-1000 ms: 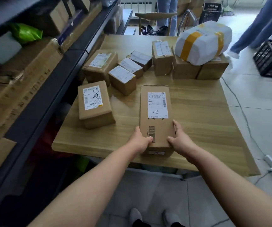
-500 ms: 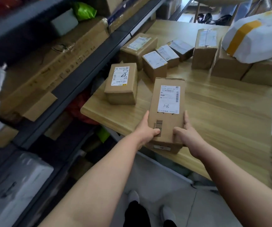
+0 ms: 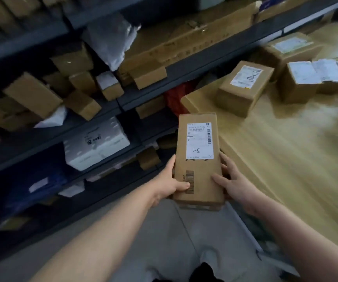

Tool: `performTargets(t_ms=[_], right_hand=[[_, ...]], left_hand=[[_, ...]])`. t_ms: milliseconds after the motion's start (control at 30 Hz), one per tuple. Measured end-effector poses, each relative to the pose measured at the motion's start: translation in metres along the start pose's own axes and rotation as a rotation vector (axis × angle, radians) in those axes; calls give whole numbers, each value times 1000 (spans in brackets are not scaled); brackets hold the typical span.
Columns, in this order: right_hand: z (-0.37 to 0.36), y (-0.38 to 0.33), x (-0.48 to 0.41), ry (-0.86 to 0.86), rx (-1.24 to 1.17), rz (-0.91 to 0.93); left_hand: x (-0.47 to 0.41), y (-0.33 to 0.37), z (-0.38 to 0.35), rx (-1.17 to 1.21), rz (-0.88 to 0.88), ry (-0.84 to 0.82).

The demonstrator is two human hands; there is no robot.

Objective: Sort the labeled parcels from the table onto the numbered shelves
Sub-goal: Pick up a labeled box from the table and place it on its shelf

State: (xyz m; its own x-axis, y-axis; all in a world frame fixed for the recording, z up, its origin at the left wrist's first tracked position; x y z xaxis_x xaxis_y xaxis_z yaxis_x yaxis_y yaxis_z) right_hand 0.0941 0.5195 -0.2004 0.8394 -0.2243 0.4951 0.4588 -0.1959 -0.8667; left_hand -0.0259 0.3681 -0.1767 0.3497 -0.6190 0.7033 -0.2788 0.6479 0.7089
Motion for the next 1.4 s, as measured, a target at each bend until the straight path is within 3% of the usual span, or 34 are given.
performTargets(t_ms=[333,667,1100,1400], right_hand=[[-202,-29,-11,-384,354,-5],[-439,-3,38,-724,574,48],[-703,70,123,-1115,791,27],[-856,107,150,-1442,915,26]], left_hand=[[142,-133,88,364,10,372],[324,-287,151,580,32,653],[517,-470,165,861,79,1007],[595,-559,182,1112,106,1241]])
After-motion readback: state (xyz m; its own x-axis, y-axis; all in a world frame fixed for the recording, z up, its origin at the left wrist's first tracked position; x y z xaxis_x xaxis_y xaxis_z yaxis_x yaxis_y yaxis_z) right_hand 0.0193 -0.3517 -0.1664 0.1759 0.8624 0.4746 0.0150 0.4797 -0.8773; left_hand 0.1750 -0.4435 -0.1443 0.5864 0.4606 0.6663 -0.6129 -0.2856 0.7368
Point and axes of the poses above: each hand's wrist, its own x-axis away from the middle knuckle, its own z-axis out of the back of the hand, y = z × x, the point moved 4 cm from there along -x, towards the middle knuckle, and after that the axes turned 10 degrees about -y, right-handed, at the moved point
